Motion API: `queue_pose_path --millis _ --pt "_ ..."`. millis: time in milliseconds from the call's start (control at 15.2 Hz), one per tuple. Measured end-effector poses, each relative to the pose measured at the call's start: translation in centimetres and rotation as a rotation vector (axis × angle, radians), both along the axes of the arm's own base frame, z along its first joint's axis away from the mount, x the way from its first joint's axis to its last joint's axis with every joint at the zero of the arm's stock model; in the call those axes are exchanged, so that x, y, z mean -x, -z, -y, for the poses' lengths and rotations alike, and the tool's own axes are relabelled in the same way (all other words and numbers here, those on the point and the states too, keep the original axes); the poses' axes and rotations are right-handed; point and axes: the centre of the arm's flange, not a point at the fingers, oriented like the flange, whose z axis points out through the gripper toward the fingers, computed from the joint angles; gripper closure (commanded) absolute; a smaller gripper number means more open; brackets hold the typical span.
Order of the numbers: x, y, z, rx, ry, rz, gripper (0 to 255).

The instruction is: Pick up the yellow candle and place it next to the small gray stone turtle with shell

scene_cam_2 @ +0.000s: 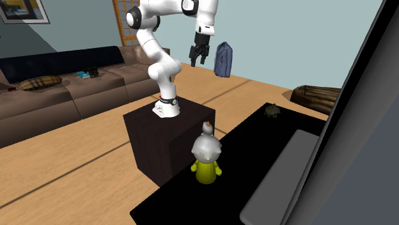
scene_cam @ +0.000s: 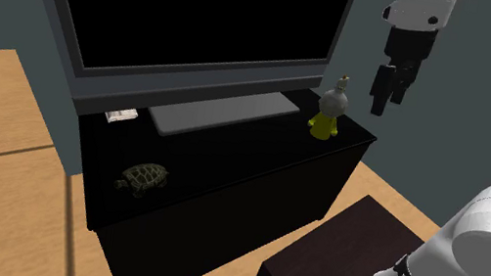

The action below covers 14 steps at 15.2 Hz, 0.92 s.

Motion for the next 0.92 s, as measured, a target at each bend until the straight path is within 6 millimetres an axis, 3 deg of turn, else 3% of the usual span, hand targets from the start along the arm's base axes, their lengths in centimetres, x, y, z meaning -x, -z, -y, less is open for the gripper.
queue_pose_path --millis 198,924 --pt "-0.6 0.4 1.4 -0.009 -0.005 0.016 0" --pt "-6.4 3.7 13.9 -0.09 -0.052 0.172 0"
